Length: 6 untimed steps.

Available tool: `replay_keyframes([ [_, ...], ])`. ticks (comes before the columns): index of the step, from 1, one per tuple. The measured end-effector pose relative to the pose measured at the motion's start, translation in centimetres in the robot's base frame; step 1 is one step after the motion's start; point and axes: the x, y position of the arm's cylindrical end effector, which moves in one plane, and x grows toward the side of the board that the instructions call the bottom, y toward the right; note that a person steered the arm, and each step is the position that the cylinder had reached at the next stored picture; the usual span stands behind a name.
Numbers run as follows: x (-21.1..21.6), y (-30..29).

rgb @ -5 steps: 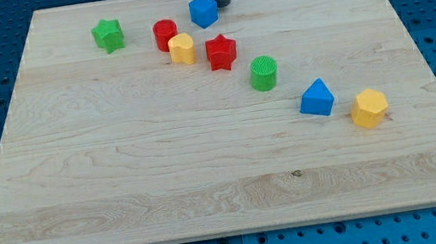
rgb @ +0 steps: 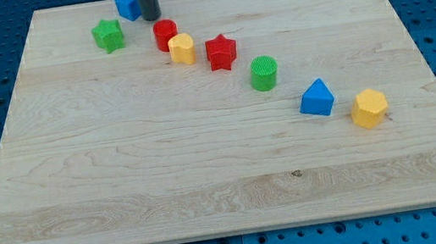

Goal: Move blue cube closer to the green star

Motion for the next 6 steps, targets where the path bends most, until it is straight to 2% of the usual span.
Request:
replay_keyframes([
  [1,-1.5,0.9],
  [2,-4.8,0.0],
  [5,-5.7,-9.8],
  [6,-5.7,-9.5],
])
